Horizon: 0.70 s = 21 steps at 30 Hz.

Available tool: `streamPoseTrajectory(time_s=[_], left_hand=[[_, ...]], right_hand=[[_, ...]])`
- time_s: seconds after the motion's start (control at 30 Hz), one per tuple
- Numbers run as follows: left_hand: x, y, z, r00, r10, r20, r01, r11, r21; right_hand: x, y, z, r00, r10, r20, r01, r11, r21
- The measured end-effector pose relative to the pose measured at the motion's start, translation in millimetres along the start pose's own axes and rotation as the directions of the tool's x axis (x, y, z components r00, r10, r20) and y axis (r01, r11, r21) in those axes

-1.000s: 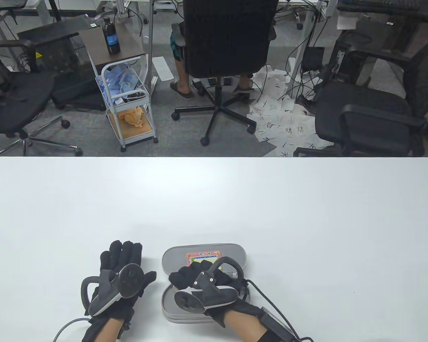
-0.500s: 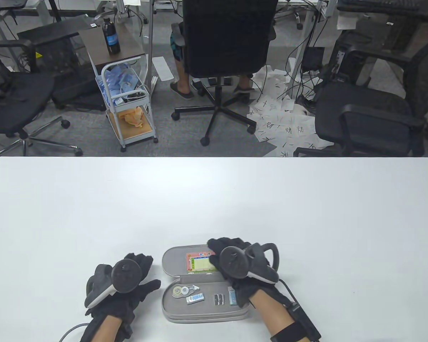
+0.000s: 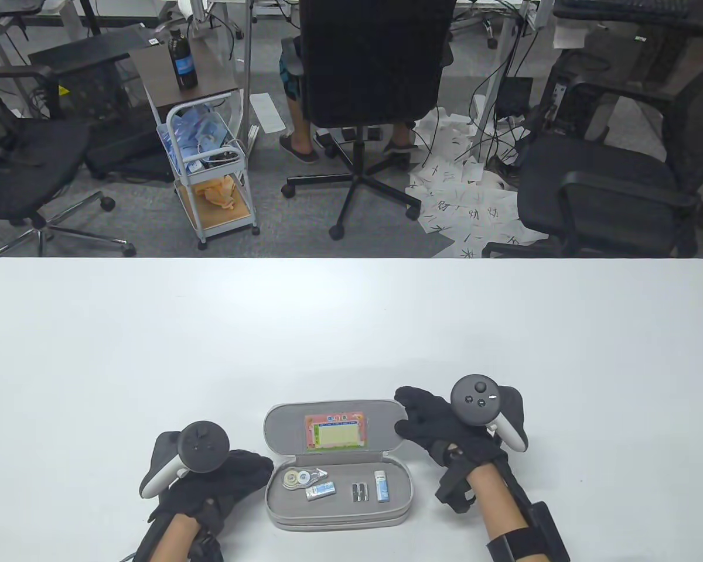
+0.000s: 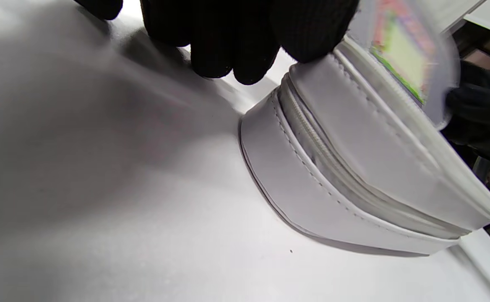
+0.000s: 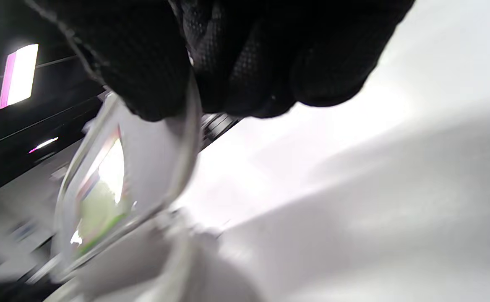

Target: Pack double-layer zippered pencil case

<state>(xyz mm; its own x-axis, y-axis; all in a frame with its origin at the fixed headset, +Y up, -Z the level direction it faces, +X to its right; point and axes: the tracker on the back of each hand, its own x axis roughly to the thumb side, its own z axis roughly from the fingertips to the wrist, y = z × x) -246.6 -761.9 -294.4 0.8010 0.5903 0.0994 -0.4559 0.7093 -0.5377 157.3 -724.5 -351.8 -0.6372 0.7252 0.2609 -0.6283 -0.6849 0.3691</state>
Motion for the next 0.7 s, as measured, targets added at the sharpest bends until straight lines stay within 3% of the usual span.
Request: streamPoseTrajectory(time_s=[0.1,0.2,0.27,0.37,0.47,0.53,0.6,0.63,0.7], left_hand=[[-0.5,-0.2,-0.3,1.0,0.001,0.005,-0.001,1.0,0.001],[-0.4,0.3,-0.5,1.0,0.005,0.007,-0.004,1.0,-0.012],[-0.4,0.4,0.1,1.0,0.007,0.004,-0.007,1.0,-0.01],[3.1,3.1,2.0,1.0,-0.008,0.016,0.008,1.0,0.018],[18.3,11.6,10.3,0.997,-0.021,0.074,0.006,0.981,0.195],[35.8,11.4,16.2,0.984,-0.075,0.163,0.019,0.947,0.321],[56.1,1.0,15.0,0.941,-0.159,0.299,0.065,0.951,0.301],[68.2,-10.3,11.7,0.914,-0.202,0.352,0.123,0.964,0.234],[82.2,-26.1,6.0,0.884,-0.288,0.367,0.27,0.958,0.1]], right_hand=[[2.0,2.9,7.0,0.99,-0.125,0.067,0.111,0.977,0.18],[0.9,12.3,11.2,0.996,-0.081,0.031,0.065,0.938,0.34],[4.7,18.7,15.1,0.996,0.041,0.083,-0.065,0.948,0.31],[15.5,30.9,22.4,0.973,0.206,0.103,-0.23,0.892,0.39],[20.1,30.6,23.7,0.969,0.223,0.11,-0.248,0.889,0.386],[17.2,25.1,19.4,0.983,0.166,0.08,-0.184,0.921,0.343],[11.1,19.8,10.9,0.993,0.112,0.039,-0.118,0.963,0.24],[7.3,18.3,4.3,0.993,0.112,0.023,-0.114,0.972,0.205],[2.4,21.6,-7.2,0.99,0.143,-0.007,-0.137,0.959,0.249]])
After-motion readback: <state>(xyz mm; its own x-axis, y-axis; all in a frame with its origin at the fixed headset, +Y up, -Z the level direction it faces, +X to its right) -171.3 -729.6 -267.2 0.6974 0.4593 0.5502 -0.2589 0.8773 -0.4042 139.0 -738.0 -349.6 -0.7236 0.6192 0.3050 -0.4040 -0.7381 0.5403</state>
